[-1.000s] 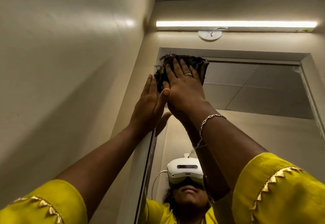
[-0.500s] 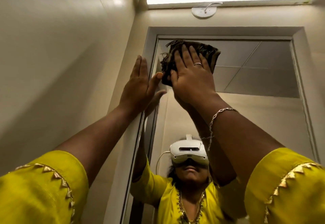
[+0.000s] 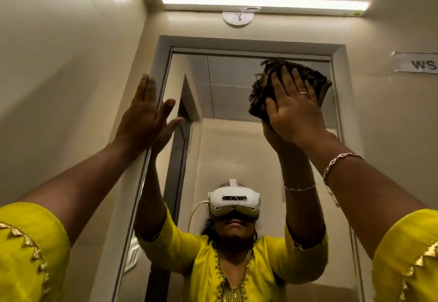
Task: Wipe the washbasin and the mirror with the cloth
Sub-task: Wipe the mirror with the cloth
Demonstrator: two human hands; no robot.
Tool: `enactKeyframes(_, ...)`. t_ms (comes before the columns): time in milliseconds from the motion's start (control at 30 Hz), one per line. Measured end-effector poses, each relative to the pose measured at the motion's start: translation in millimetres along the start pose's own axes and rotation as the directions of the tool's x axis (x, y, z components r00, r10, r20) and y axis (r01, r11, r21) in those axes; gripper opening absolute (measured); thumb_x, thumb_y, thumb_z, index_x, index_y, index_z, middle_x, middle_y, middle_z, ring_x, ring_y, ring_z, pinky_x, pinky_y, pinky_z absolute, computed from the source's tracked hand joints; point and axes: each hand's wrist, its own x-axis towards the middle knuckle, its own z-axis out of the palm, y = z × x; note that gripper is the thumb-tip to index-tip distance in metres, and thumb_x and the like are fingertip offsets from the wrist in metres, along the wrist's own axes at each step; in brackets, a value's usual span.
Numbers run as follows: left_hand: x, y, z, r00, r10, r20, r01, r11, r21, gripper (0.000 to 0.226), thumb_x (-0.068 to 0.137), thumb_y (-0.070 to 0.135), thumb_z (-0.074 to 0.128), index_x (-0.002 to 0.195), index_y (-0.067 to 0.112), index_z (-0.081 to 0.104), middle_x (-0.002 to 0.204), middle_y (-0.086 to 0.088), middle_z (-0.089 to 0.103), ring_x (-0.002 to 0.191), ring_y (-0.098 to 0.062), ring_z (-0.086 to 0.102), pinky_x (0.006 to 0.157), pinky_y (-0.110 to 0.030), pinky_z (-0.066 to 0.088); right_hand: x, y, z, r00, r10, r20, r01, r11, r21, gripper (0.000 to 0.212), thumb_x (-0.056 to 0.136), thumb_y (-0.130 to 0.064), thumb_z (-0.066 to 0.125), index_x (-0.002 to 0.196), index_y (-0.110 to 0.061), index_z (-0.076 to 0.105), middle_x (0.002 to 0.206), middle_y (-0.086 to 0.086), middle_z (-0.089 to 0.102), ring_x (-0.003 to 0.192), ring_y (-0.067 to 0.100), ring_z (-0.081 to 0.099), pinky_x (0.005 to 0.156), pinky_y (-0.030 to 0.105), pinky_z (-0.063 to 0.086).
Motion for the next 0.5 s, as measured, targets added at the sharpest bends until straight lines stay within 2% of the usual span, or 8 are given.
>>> enactKeyframes(267,2,-3,0,0.999,-0.030,-0.009,0.030,0.999,-0.013,0.126,0.056,0.092,-0.004,0.144,0.003,0.007,0.155,-0.017,0.004,0.142,-0.029,0.006,0.107,-0.046,0.029,-1,33,-7,0.996,0.090,-0.007,-0.090,0.996,-0.007,0.067,0.083,-0.041,0.015,0.147,-0.022,0.013,0.158,0.004,0.004,0.145,0.024,-0.003,0.115,0.040,-0.006)
enactKeyframes(500,3,-9,6,1.000,-0.027,-0.014,0.027,0.999,-0.020,0.120,0.061,0.090,-0.003,0.144,0.004,0.008,0.155,-0.017,0.005,0.142,-0.028,0.007,0.109,-0.043,0.024,-20,37,-5,0.986,0.157,-0.054,-0.158,0.987,-0.019,0.067,0.084,-0.041,0.016,0.147,-0.019,0.014,0.157,0.008,0.008,0.145,0.027,0.001,0.115,0.041,-0.006)
